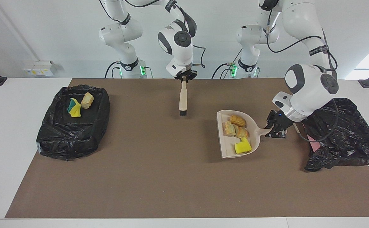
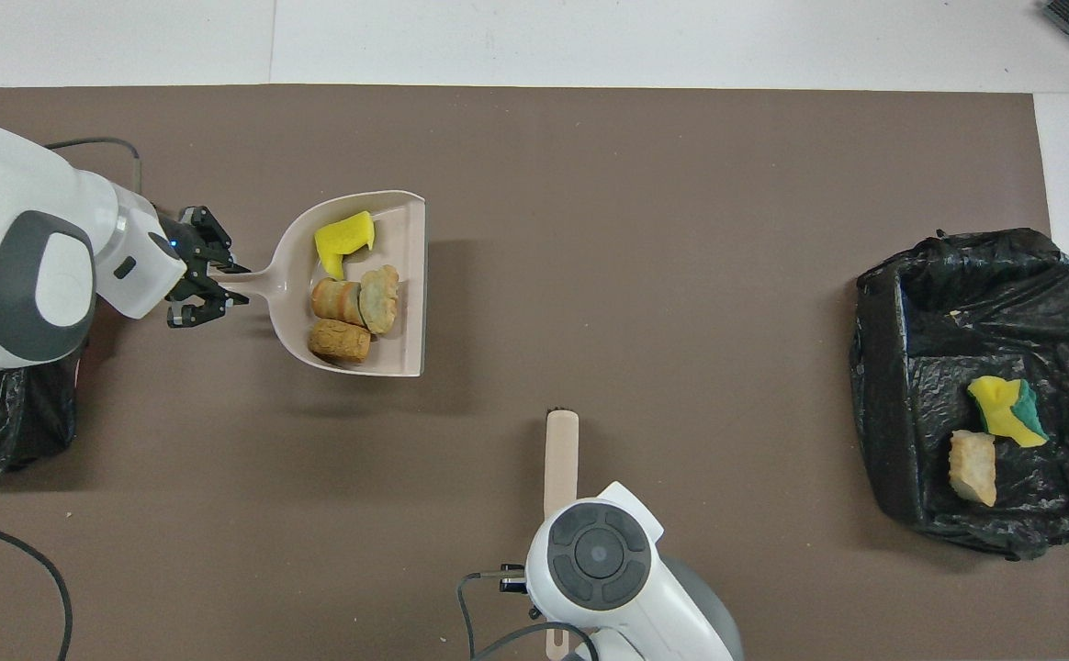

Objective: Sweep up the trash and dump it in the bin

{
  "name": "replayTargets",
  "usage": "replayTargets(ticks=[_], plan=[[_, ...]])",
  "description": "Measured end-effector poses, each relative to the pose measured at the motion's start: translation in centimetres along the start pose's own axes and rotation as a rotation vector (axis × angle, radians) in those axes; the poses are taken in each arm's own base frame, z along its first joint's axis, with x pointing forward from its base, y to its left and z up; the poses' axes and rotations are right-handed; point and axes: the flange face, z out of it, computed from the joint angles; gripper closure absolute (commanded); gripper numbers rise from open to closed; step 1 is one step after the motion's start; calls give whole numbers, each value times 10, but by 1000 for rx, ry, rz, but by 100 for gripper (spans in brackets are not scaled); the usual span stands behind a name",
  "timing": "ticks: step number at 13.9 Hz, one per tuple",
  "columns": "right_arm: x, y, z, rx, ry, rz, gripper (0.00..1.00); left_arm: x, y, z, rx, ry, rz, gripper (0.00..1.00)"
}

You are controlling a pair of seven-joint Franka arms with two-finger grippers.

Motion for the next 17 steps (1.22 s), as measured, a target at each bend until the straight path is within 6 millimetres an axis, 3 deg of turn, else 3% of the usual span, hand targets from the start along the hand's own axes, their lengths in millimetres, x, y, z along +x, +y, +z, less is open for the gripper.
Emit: replayTargets(ticks=[3, 4, 5, 6, 9, 12, 14, 17], plan=[[-9, 6, 32, -4, 22, -9, 100, -30, -5, -46, 9, -85, 50, 100], [-11, 5, 32, -3, 27, -14, 88, -40, -5, -62, 4, -114, 57, 100], [-12, 5, 32, -4, 27, -17, 37, -54, -3, -76, -7, -139, 55, 100], [-14, 4, 33, -5, 27, -20, 0, -71, 0, -87, -14, -151, 49, 100], [-13, 1, 34, 0, 32, -30, 0, -143, 15, -110, -12, -159, 61, 100], [-4, -6, 18, 19, 66, -50, 0, -214, 37, -127, -2, -160, 65, 100], [9, -8, -2, 48, 97, -38, 0, -253, 55, -139, 5, -174, 37, 100], [48, 8, -48, 86, 181, 7, 0, -288, 72, -150, -1, -217, 18, 100]])
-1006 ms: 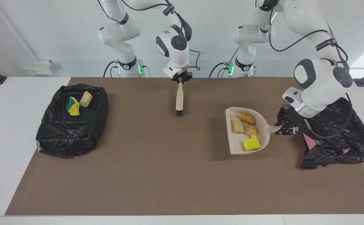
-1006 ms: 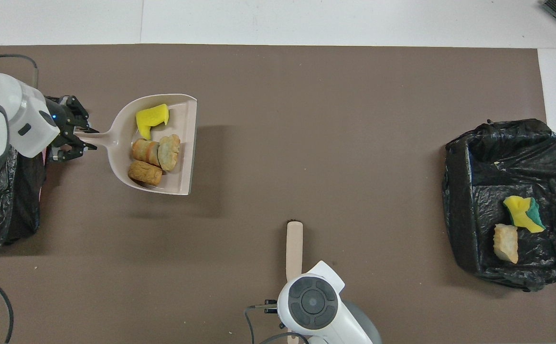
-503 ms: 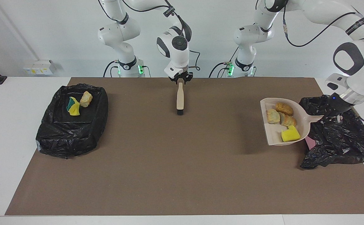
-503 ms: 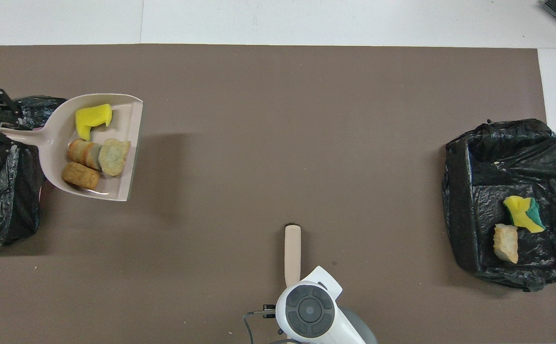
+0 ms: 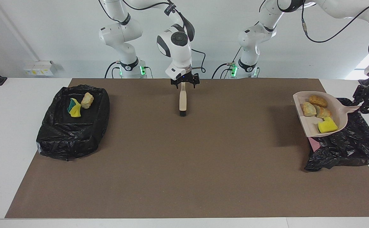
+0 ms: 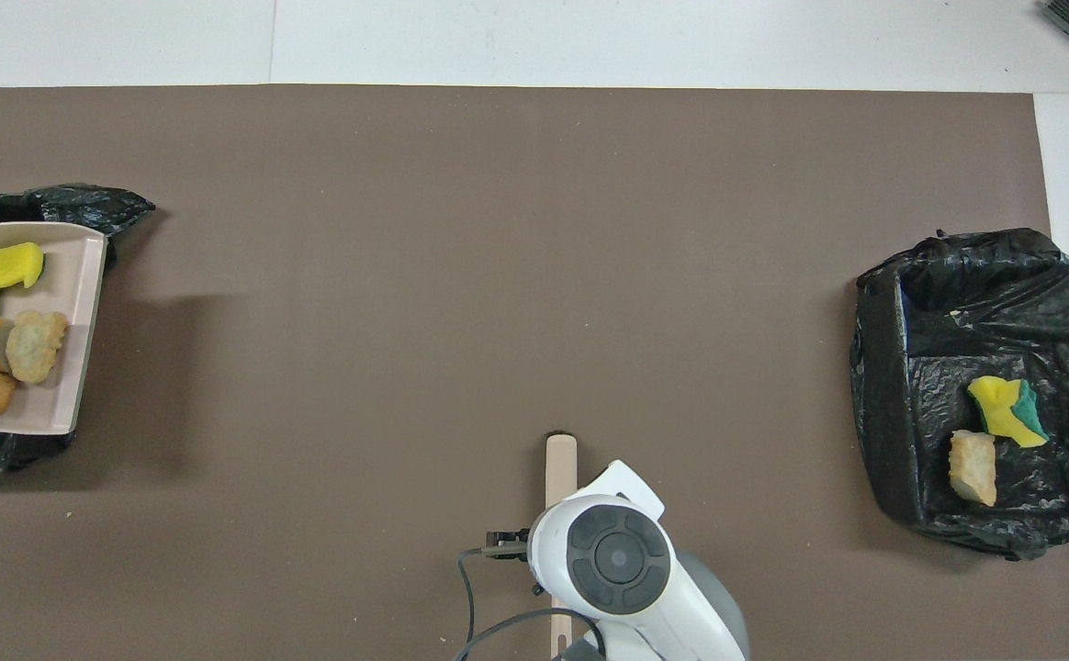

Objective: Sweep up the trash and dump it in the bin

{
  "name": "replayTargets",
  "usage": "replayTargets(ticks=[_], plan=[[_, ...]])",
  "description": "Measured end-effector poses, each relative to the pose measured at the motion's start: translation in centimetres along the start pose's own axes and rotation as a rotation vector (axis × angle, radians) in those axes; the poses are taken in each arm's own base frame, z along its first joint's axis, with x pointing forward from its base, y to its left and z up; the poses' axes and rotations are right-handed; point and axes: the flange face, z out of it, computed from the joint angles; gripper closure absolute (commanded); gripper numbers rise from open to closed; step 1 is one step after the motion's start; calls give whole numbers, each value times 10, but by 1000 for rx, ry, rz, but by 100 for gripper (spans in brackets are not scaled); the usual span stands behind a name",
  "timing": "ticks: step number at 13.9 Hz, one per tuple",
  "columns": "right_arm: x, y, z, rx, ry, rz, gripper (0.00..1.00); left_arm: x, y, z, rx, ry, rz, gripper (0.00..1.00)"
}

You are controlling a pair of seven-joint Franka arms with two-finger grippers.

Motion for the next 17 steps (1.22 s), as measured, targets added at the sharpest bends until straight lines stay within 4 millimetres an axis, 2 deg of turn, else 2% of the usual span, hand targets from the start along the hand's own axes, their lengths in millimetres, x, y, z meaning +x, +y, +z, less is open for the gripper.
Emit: replayTargets(ticks=[3, 6, 9, 10, 13, 15, 17], plan=[[49, 27, -40, 4, 78, 31, 0, -35, 8, -11, 65, -100, 12, 100], [74, 41, -68, -18, 143, 28, 0, -57, 12, -21, 78, -245, 32, 100], [98, 67, -90, -67, 199, 30, 0, -64, 11, -26, 38, -411, 14, 100], [110, 85, -101, -78, 197, 42, 0, -62, 10, -25, 20, -458, -4, 100], [151, 159, -152, -99, 196, 33, 0, -42, -1, -21, -18, -614, -37, 100], [168, 202, -181, -100, 213, 37, 0, -26, -3, -20, -14, -729, -62, 100], [175, 241, -210, -108, 210, 30, 0, -17, 2, -20, -3, -803, -87, 100]])
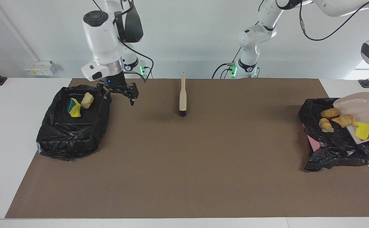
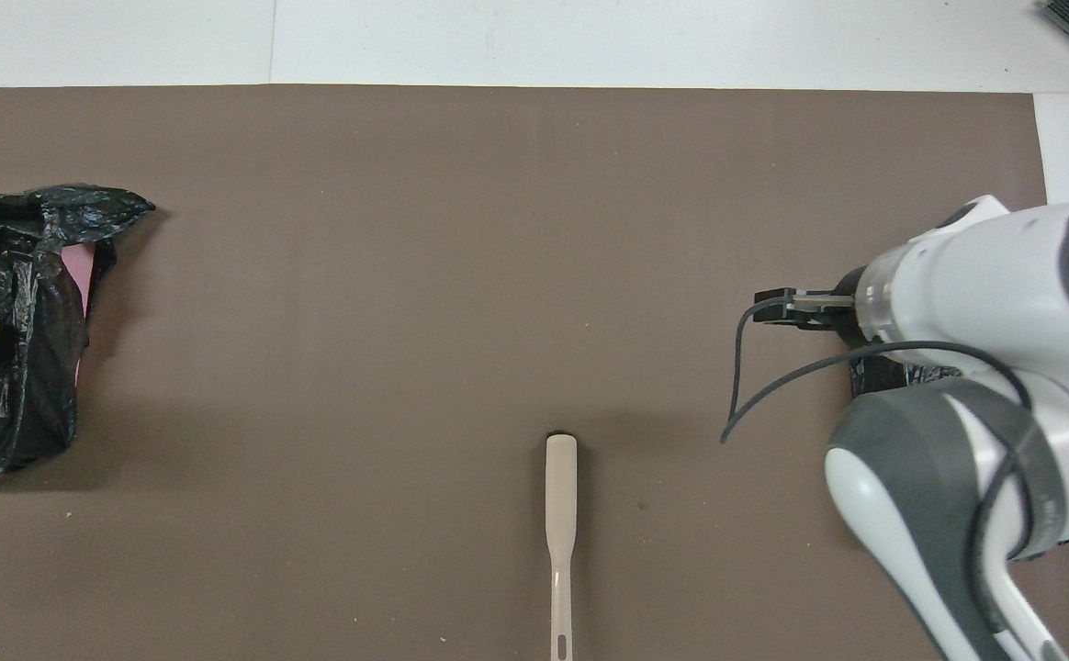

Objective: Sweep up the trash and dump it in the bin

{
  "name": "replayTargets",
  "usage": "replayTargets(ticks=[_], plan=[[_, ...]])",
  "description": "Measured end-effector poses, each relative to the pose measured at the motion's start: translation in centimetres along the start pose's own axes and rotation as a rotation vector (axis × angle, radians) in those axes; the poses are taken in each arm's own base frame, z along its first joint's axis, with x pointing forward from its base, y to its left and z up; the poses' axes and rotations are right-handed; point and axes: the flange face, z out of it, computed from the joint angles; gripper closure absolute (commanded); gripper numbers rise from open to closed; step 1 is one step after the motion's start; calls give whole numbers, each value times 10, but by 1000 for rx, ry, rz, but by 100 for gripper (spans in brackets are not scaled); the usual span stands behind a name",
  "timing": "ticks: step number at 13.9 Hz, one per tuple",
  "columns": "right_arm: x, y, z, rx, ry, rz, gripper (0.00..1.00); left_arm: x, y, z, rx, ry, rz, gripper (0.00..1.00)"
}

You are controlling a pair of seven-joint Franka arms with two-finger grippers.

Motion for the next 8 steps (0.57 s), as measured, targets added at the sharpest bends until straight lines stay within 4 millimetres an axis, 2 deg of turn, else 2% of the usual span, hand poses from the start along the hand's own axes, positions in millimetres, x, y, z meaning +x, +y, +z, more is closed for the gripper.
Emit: replayTargets(ticks=[3, 6, 8], plan=[[7, 45, -46, -8, -14, -23, 0, 0, 4, -18, 22, -56, -18, 100], [4, 73, -95, -8, -21, -40, 0, -13, 8, -42, 52, -106, -22, 100], [1, 93, -121, -6, -31, -37, 0, -11, 8, -61, 59, -119, -18, 100]])
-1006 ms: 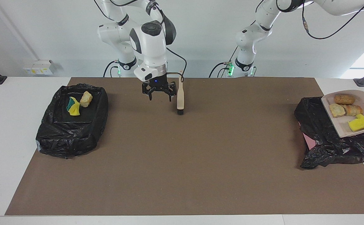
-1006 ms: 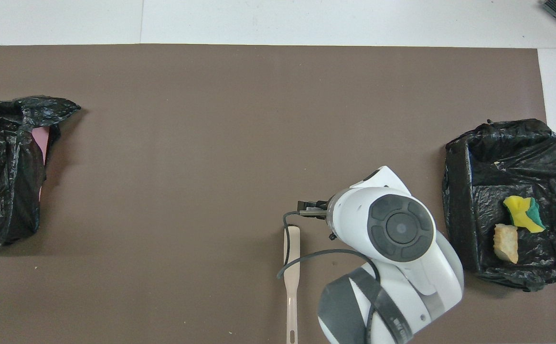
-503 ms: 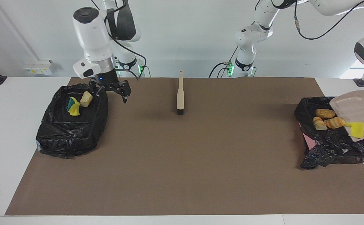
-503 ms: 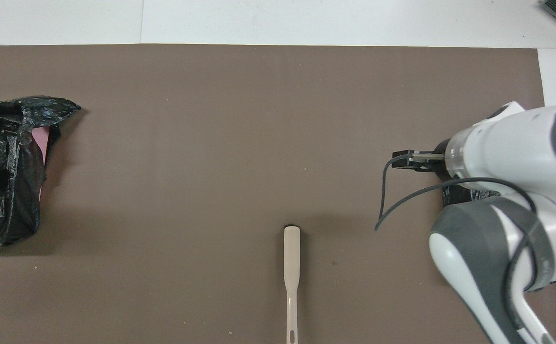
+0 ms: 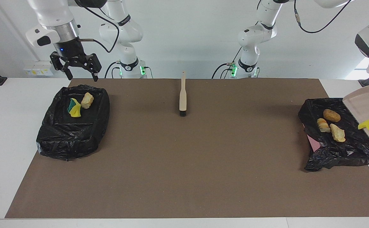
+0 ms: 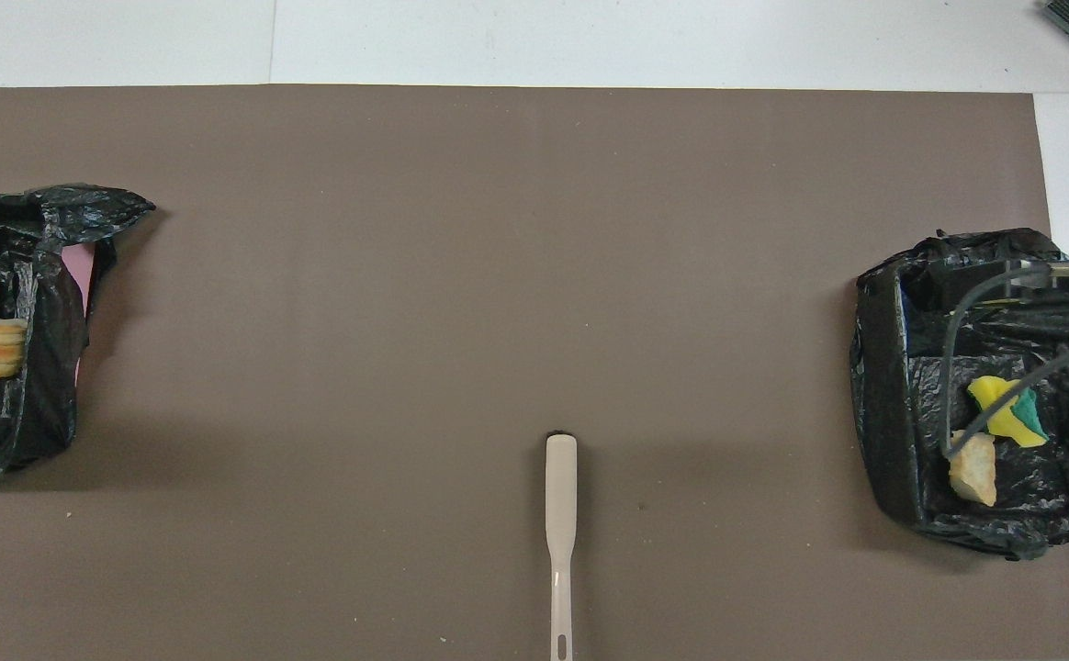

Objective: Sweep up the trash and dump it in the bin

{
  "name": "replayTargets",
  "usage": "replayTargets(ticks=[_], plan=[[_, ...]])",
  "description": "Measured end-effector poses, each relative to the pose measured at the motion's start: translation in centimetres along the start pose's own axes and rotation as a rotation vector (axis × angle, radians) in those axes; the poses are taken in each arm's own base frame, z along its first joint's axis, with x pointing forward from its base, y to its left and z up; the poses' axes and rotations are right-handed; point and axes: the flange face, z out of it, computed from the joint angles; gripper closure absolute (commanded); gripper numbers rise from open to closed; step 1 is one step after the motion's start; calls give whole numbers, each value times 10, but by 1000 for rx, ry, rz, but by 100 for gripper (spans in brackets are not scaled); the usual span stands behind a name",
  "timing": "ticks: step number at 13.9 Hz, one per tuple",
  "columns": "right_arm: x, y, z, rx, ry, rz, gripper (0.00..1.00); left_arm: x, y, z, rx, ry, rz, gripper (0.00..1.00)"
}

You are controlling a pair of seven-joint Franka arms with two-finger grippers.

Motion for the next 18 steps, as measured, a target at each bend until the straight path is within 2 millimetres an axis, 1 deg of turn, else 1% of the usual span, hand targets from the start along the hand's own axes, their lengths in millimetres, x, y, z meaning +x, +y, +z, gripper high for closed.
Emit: replayTargets(ticks=[1, 2, 4, 5, 7, 10, 12, 14, 16, 18], plan=[[-1, 10, -8, 0, 1, -1, 0, 4, -2, -12, 0, -17, 12, 100], [-2, 15, -12, 1, 1, -3, 0, 8, -6, -25, 2, -50, 18, 100], [-4, 14, -10, 1, -15, -8, 0, 15, -11, -43, 11, -128, 2, 100], [-4, 12, -9, 1, -22, -12, 0, 16, -12, -47, 17, -156, -6, 100], [-6, 8, -8, 1, -32, -21, 0, 15, -12, -49, 21, -185, -6, 100], [-6, 7, -8, 1, -32, -21, 0, 13, -11, -49, 20, -189, -9, 100], [-6, 7, -7, 1, -34, -22, 0, 14, -9, -49, 11, -168, -26, 100], [-6, 5, -5, 1, -39, -25, 0, 18, -5, -49, -20, -106, -53, 100], [-6, 4, -3, 1, -43, -28, 0, 34, -4, -57, -46, -19, -68, 100], [-6, 3, -2, 1, -45, -30, 0, 59, -5, -71, -75, 78, -71, 100]])
